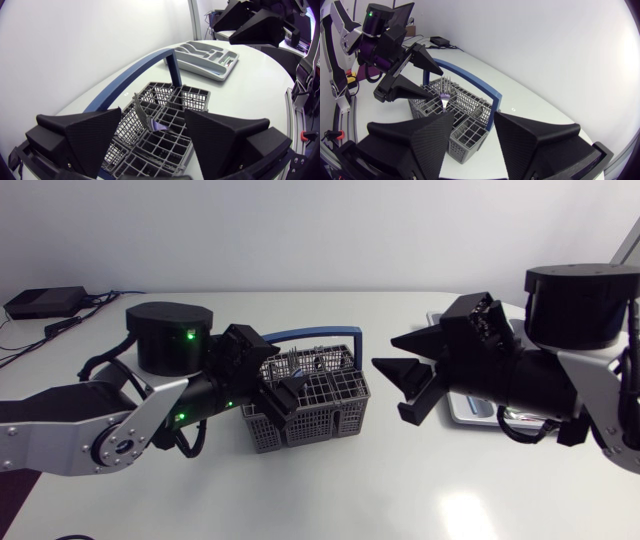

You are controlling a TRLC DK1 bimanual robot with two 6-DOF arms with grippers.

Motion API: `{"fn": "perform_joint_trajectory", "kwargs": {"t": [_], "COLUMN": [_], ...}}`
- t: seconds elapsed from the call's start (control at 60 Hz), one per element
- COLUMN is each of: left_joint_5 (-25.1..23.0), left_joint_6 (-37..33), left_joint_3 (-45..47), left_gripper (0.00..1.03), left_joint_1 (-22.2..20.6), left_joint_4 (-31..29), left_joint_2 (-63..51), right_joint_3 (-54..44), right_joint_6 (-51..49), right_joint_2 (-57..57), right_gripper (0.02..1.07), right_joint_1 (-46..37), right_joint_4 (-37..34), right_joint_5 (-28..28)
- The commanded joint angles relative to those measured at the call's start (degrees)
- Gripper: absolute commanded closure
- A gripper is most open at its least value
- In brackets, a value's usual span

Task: Unload the cutlery basket into the drawer organizer.

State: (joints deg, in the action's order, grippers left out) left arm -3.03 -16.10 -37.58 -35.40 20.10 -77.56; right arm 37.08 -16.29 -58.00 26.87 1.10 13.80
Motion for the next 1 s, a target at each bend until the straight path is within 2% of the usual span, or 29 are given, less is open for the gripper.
{"fn": "perform_joint_trajectory", "kwargs": {"t": [0.0, 0.083, 0.183, 0.35, 0.45, 0.55, 0.917, 0.983], "left_joint_5": [0.9, 1.2, 1.3, 1.5, 1.8, 2.0, 2.5, 2.5], "left_joint_6": [2.5, 3.5, 4.7, 5.5, 6.1, 6.6, 7.9, 8.1], "left_joint_3": [0.8, 1.0, 1.0, 0.8, 0.8, 0.6, -1.4, -1.4], "left_gripper": [0.11, 0.13, 0.31, 0.48, 0.49, 0.55, 0.61, 0.69], "left_joint_1": [-0.2, -0.4, -0.8, -1.9, -2.1, -2.1, -2.0, -2.0], "left_joint_4": [1.7, 2.0, 3.0, 4.2, 5.0, 5.9, 7.9, 8.6], "left_joint_2": [-0.8, -0.9, -2.0, -4.4, -5.6, -6.4, -8.6, -8.7], "right_joint_3": [-2.0, -2.5, -3.0, -3.0, -2.5, -2.4, -3.1, -3.3], "right_joint_6": [-0.3, -0.7, -0.8, -0.8, -0.8, -0.8, -0.8, -0.9], "right_joint_2": [1.1, 1.6, 1.8, 2.1, 1.7, 1.6, -0.3, -0.4], "right_gripper": [0.47, 0.47, 0.47, 0.47, 0.47, 0.47, 0.47, 0.47], "right_joint_1": [-1.5, -1.8, -1.9, -1.8, -1.8, -1.8, -1.4, -1.3], "right_joint_4": [-0.7, -0.7, -0.7, -0.7, -0.7, -0.6, 0.6, 0.7], "right_joint_5": [1.1, 1.2, 1.2, 1.3, 1.6, 1.6, 1.6, 1.6]}}
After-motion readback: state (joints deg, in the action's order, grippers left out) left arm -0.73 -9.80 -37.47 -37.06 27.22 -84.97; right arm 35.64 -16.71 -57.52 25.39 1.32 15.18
